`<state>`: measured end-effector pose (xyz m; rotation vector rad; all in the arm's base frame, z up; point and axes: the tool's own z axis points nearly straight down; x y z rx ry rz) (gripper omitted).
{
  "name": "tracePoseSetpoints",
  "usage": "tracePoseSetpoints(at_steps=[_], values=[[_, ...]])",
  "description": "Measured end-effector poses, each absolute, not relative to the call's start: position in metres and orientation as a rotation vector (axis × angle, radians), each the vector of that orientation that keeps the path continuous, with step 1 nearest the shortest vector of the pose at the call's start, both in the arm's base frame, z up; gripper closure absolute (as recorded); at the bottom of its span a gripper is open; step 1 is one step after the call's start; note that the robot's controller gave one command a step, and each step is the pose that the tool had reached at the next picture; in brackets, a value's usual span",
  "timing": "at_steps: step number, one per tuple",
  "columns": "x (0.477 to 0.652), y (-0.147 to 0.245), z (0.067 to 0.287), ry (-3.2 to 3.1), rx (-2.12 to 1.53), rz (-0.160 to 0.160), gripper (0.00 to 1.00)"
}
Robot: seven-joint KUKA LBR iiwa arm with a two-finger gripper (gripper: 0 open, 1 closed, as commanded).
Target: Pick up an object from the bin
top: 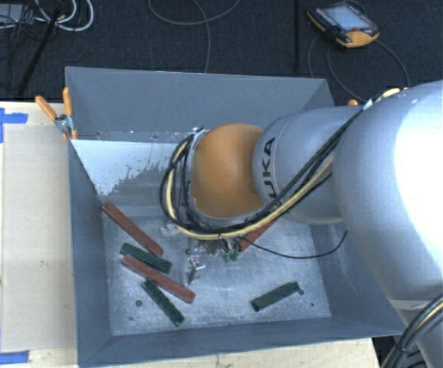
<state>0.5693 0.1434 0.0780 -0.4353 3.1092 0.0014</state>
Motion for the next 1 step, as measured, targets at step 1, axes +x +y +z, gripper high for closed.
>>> tracePoseSetpoints(at_steps=[1], values=[[0.5689,0.1432,0.0775,3.111,-0.435,0.001,0.0]])
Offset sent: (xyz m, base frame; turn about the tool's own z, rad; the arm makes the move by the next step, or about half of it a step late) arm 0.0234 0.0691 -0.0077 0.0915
